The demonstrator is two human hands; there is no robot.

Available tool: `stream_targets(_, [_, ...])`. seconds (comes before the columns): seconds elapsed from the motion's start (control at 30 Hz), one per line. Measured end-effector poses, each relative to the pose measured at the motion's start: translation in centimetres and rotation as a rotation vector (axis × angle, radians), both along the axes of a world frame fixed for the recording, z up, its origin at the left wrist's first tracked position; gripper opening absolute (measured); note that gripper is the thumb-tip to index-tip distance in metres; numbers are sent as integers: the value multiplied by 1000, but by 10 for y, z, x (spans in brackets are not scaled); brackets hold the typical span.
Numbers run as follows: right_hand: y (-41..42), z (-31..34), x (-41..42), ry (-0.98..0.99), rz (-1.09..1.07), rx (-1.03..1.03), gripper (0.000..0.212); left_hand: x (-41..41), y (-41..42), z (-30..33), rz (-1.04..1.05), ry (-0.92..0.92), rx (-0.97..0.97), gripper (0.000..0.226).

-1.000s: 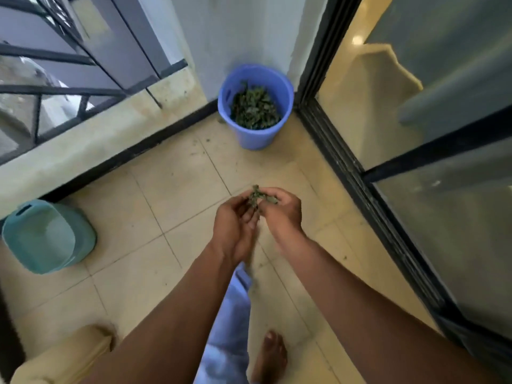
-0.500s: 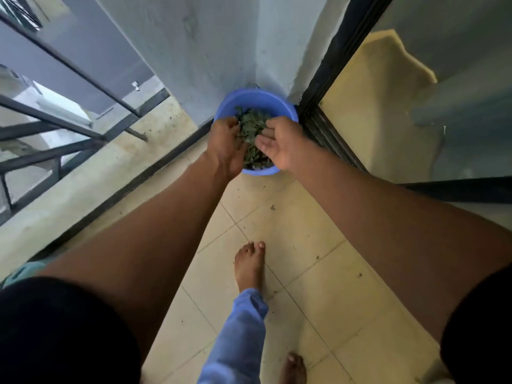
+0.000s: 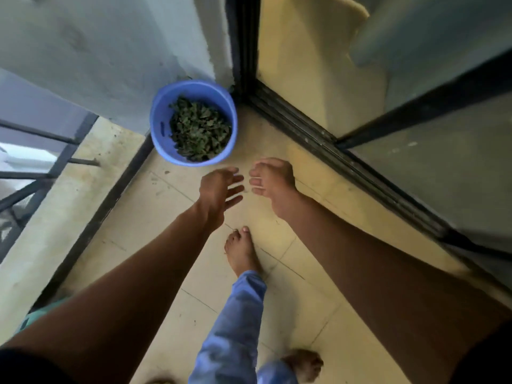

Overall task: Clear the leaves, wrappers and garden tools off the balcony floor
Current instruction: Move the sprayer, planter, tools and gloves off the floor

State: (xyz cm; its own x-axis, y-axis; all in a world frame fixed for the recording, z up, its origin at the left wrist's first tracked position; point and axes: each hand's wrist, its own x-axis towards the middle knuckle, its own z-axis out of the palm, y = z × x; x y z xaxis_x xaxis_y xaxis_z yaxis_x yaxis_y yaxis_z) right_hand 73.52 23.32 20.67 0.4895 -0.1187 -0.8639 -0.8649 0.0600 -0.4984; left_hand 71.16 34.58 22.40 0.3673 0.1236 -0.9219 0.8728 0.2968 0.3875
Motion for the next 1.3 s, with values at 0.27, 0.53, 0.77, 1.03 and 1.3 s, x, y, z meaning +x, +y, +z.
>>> stream_targets(0.27, [-149,-20,-161,45,-158,-97,17,-124,-113,-20,-552,132,55,28])
stream_targets(0.53, [-322,-12,-374,45,-450,-124,17,-268,-282,-16,-894,115,88,33])
stream_targets(0.77, [-428,-26,-573,131,-825,-238,17,-412,-437,-12,-1333,154,39,27])
stream_targets(1.03, [-498,-24,-778,345,-1083,-407,15,-587,-587,-11,-1854,156,-97,32])
stream_targets(1.3, [-590,-15,-920,377,-1177,-443,5,-740,-699,-9,-2091,184,-44,29])
